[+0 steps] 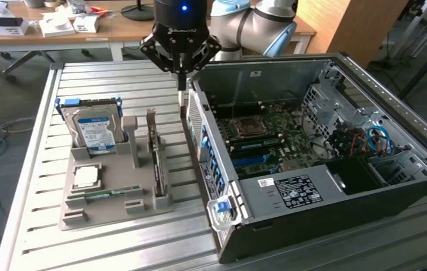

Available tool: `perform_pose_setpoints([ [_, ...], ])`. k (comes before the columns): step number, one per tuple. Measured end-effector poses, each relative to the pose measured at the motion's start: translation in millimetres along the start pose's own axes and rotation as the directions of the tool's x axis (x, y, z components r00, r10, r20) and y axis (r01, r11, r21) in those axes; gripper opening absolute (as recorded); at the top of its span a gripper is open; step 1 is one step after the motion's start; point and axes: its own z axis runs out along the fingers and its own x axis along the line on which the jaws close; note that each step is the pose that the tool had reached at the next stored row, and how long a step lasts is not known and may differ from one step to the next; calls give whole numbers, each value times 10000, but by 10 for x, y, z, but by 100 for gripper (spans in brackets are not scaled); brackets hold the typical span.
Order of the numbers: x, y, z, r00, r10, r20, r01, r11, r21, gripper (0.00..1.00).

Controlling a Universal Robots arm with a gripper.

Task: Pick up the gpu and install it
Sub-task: 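Reach for the gpu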

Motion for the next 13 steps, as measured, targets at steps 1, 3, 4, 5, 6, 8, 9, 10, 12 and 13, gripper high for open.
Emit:
perform_pose_setpoints([
  [1, 30, -2, 3, 10000, 1, 0, -1, 10000, 3, 11],
  [3, 88, -7, 8, 10000, -1, 1, 1, 10000, 9, 11],
  [4, 120, -10, 10, 10000, -2, 1, 2, 10000, 13, 11],
  [5, 145, -12, 13, 10000, -2, 1, 2, 10000, 17, 11],
  [6, 174, -14, 16, 10000, -1, 2, 1, 10000, 20, 11],
  [8, 223, -18, 21, 10000, -1, 2, 1, 10000, 29, 11],
  [9, 246, -19, 24, 10000, -1, 2, 1, 10000, 33, 11],
  [10, 267, -21, 27, 10000, -2, 3, 2, 10000, 36, 11],
  [12, 301, -24, 31, 10000, -2, 3, 2, 10000, 44, 11],
  [13, 314, -25, 34, 10000, -2, 3, 2, 10000, 48, 11],
])
